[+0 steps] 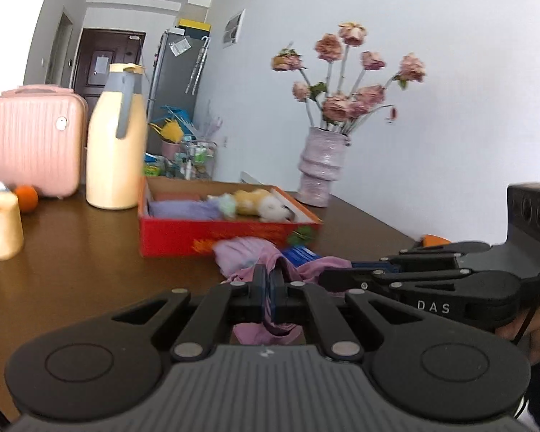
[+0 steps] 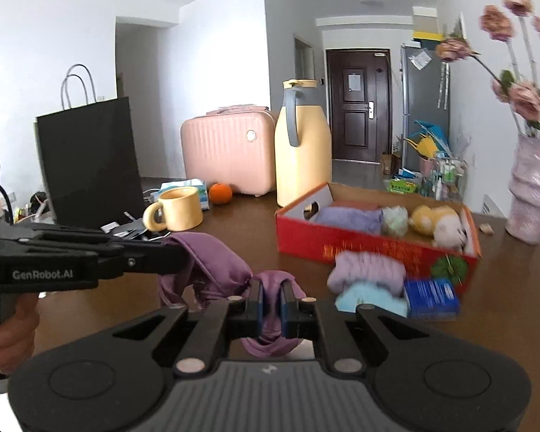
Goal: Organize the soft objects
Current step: 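Grasp the pink rolled socks with both grippers and lift them, then lower the pink socks into the box and open both grippers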
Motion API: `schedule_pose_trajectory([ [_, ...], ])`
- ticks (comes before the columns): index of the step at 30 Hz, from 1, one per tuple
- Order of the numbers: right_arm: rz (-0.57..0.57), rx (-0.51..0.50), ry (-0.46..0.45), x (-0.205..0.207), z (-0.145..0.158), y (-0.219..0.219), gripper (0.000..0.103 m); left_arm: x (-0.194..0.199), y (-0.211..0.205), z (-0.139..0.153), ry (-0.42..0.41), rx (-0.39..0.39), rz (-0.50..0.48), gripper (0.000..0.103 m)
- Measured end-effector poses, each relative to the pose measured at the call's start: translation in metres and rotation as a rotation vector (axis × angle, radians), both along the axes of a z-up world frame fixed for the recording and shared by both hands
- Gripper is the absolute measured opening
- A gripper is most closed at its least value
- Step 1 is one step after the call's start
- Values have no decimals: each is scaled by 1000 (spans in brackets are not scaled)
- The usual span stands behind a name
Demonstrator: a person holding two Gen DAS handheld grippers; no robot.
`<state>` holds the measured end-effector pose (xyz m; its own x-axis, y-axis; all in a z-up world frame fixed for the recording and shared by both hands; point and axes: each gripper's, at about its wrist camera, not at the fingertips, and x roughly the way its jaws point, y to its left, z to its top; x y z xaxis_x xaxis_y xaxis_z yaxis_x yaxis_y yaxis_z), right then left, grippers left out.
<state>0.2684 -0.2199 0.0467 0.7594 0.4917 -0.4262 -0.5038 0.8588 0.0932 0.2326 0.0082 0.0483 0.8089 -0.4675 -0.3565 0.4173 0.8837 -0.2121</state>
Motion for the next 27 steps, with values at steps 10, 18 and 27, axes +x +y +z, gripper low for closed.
schedule_pose_trajectory([
  [10,-52,48,-19,-52,-1,-24,8,-42,-22,11,-33,23,-30,3],
  [18,-57,51,-31,-24,7,-24,8,-16,-22,14,-28,16,-24,3],
  [27,-64,18,-32,130,45,-8,8,143,-22,47,-38,109,22,3],
])
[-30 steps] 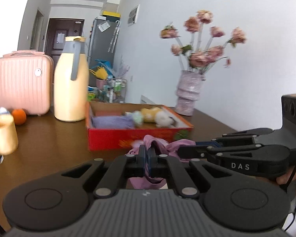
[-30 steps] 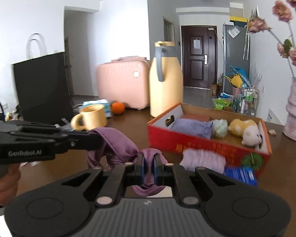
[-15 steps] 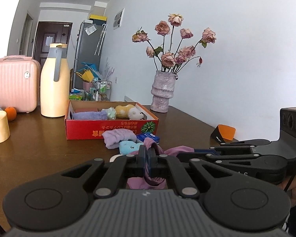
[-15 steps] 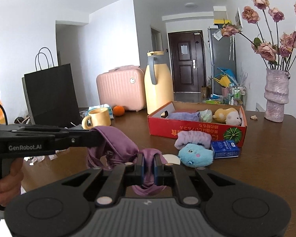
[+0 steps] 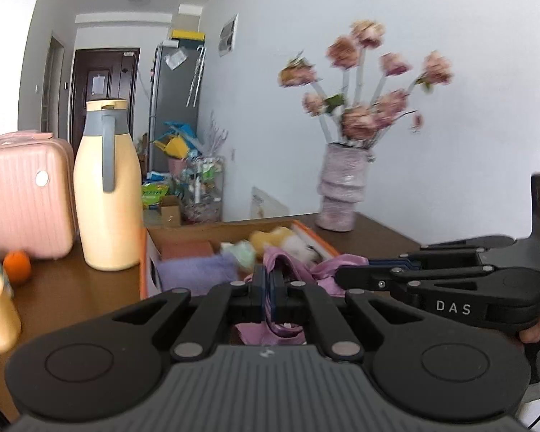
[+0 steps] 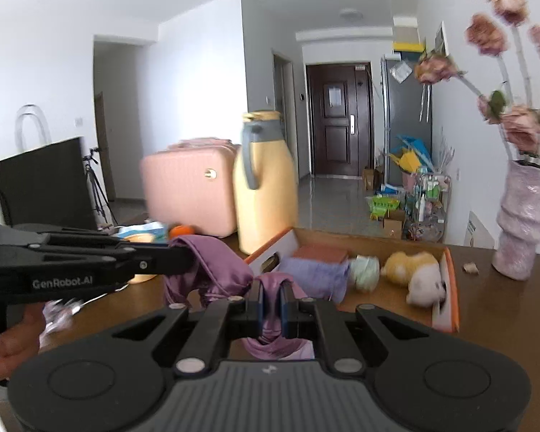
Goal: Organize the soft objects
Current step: 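Lower the pink socks into the box and open both grippers, then withdraw both grippers from the box toward the lavender fuzzy cloth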
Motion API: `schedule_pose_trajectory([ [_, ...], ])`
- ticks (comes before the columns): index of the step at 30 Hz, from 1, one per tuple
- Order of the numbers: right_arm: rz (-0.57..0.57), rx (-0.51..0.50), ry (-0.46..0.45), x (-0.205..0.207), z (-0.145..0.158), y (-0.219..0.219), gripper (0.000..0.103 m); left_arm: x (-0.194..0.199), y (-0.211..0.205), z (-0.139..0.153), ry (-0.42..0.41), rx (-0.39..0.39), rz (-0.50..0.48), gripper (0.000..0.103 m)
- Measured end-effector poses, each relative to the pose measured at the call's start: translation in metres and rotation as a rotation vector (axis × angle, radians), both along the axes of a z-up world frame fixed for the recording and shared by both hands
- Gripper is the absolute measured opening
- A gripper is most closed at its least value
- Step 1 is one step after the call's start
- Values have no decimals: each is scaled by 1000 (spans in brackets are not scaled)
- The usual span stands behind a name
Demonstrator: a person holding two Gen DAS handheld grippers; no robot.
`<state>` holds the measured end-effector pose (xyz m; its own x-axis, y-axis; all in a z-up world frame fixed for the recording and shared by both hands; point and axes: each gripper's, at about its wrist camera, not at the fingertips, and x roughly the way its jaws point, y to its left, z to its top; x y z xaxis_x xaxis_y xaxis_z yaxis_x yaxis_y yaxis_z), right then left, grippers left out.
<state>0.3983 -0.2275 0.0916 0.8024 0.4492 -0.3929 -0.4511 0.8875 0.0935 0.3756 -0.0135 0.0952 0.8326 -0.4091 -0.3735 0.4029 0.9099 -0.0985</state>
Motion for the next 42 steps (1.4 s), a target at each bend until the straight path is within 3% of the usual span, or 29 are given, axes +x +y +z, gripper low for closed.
schedule_pose_trajectory([
  [3,-6,-20,72,74,-5,11,8,70,0,-8,63,51,47,3],
  [7,-15,-6,220,153,-39,23,8,146,4,-44,175,92,122,3],
  [13,-15,-22,347,199,-86,43,10,183,1,-83,242,160,163,7],
  [17,-20,-36,356,202,-94,43,16,185,3,-91,245,191,177,13],
  [20,-45,-16,328,197,-82,34,17,180,7,-84,236,192,188,26],
  [26,-123,-15,213,150,-23,-7,19,138,11,-35,139,174,198,27],
  [30,-205,5,134,103,14,-43,35,91,14,0,52,145,208,36],
  [32,-237,19,100,75,28,-61,36,64,14,12,13,125,224,36],
  [33,-253,19,85,64,32,-69,39,51,14,16,-4,120,226,40],
  [34,-275,13,62,49,36,-76,42,36,14,19,-26,114,234,51],
  [35,-297,2,36,34,39,-82,53,22,14,22,-50,110,242,58],
  [36,-319,-8,12,21,41,-88,66,6,13,24,-79,106,249,74],
  [37,-342,-16,-14,8,41,-93,71,-10,13,25,-113,100,261,83],
  [39,-369,-23,-62,-20,41,-100,72,-36,10,26,-170,86,267,83],
  [42,-370,-26,-99,-51,40,-106,72,-62,6,27,-182,79,260,83],
])
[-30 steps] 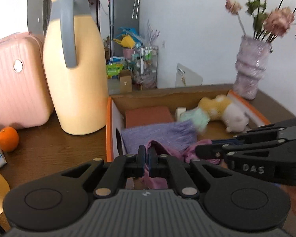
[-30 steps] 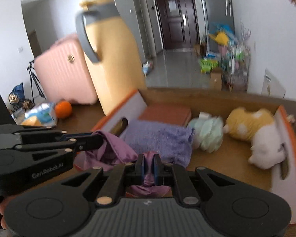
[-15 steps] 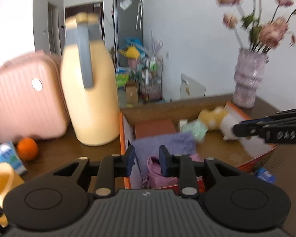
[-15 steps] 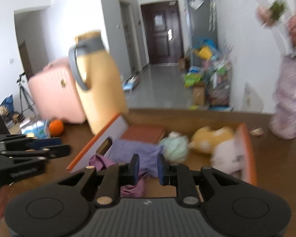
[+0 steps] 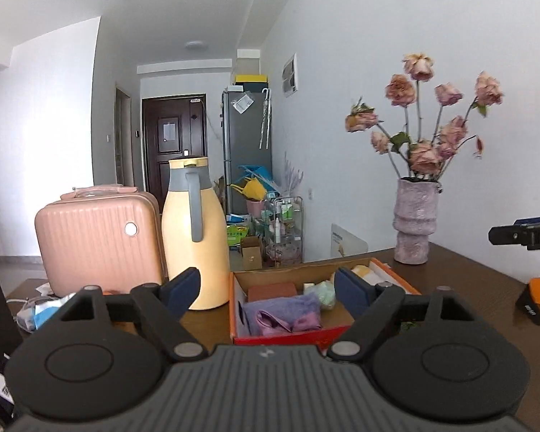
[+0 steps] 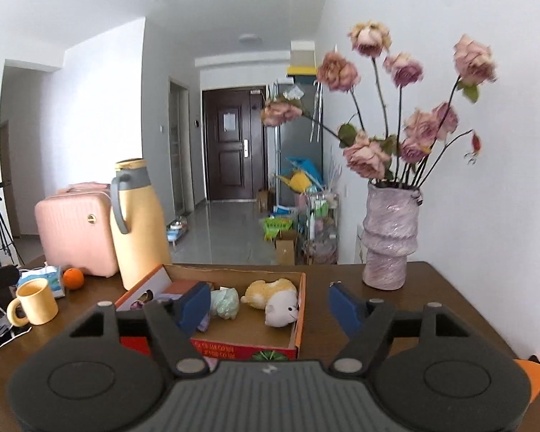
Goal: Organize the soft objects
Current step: 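Withdraw both grippers from the box toward the lavender fuzzy cloth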
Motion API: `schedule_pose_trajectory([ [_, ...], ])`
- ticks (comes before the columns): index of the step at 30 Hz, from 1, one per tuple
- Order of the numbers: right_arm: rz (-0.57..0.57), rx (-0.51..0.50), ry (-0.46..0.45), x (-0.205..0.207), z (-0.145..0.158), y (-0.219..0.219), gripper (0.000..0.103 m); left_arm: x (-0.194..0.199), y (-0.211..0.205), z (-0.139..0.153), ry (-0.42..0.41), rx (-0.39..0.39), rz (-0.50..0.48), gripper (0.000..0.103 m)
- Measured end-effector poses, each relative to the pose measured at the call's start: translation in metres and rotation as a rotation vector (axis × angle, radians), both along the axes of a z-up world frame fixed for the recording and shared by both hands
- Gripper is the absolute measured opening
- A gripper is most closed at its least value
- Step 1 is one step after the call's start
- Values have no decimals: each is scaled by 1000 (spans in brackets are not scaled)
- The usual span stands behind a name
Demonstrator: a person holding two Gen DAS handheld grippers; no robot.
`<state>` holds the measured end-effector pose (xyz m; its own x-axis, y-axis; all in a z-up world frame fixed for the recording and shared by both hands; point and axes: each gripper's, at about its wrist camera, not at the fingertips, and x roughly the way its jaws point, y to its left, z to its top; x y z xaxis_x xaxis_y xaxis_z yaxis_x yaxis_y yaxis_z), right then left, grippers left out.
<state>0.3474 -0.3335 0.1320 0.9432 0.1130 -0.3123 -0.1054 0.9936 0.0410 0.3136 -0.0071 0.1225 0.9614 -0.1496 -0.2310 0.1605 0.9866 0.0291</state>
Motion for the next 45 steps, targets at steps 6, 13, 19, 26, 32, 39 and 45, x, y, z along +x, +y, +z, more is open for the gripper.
schedule_pose_trajectory([
  [6,-2,-41,-53,-41,-7,7,72,-35,-4,2,-18,-15,10,83],
  [13,18,-59,-109,-122,-43,18,79,-104,1,-37,-20,-52,39,83],
  [19,51,-57,-74,-186,-85,26,82,-165,3,-79,37,-49,33,84],
  [26,67,17,50,-225,-125,26,82,-195,7,-107,112,-54,14,84],
  [32,53,25,59,-223,-129,27,82,-189,6,-110,126,-67,7,84],
  [39,71,45,101,-176,-125,27,75,-137,0,-107,187,-116,-25,82],
  [45,135,52,133,-82,-112,31,64,-44,-12,-91,235,-164,-94,74],
])
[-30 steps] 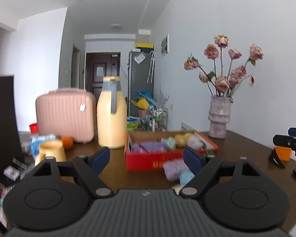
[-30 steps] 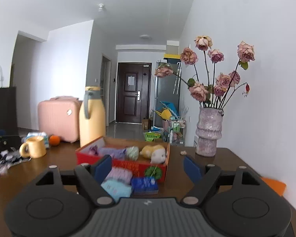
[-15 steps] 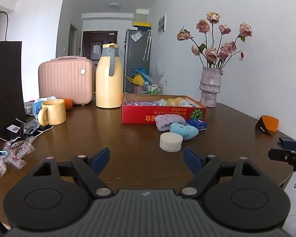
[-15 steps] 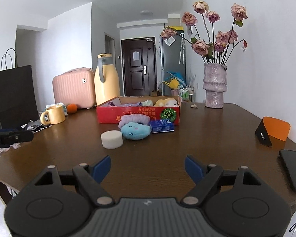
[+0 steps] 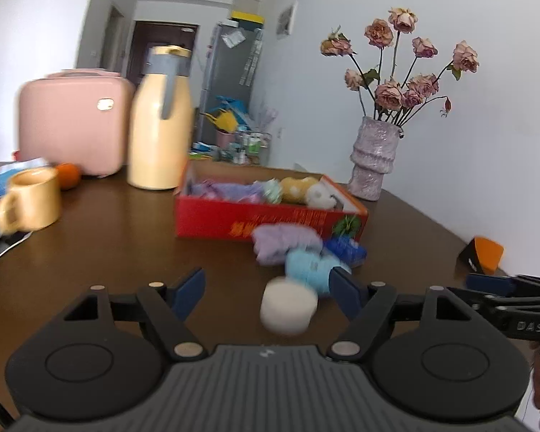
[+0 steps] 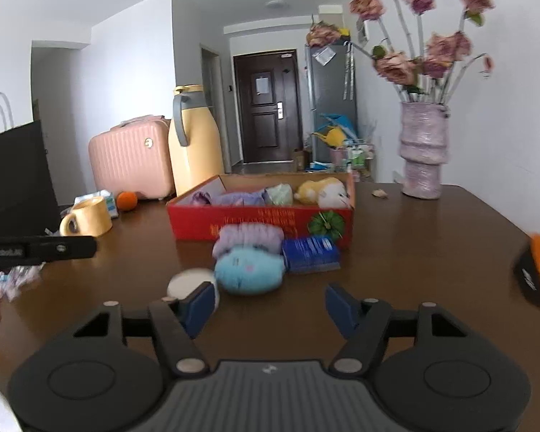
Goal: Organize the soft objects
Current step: 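Grasp the lavender fuzzy cloth with both grippers and lift it, then carry the lavender cloth into the box and open both grippers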
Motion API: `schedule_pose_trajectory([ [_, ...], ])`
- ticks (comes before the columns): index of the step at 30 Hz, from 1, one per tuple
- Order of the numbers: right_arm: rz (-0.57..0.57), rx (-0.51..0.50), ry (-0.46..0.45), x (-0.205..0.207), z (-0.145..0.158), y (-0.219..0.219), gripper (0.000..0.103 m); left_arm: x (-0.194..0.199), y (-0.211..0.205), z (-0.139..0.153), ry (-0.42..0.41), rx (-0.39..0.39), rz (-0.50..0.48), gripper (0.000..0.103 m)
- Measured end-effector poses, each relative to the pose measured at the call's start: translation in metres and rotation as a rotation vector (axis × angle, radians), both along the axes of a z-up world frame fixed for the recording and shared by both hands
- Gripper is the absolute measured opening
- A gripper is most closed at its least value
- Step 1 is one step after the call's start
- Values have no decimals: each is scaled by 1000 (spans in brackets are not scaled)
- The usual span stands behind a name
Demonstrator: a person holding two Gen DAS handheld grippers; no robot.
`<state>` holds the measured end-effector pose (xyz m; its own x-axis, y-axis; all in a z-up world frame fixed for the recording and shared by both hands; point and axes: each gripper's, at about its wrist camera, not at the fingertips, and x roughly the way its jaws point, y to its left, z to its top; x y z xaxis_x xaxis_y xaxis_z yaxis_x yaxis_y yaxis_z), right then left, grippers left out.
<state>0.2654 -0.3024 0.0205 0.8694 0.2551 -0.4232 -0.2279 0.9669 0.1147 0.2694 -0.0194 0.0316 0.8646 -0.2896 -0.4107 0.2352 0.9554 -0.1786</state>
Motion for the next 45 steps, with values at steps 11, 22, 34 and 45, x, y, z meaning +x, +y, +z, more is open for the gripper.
schedule_pose_trajectory([
  [11,63,106,198,223,-32,21,42,211,-30,-54,291,-90,-56,55],
  [22,98,91,221,245,-59,36,10,229,-17,-74,356,-210,-81,12],
  [34,110,135,-4,98,27,22,6,86,-23,27,66,-129,-167,11],
  [45,43,154,16,-43,12,14,6,-45,-35,18,55,-130,-242,11],
])
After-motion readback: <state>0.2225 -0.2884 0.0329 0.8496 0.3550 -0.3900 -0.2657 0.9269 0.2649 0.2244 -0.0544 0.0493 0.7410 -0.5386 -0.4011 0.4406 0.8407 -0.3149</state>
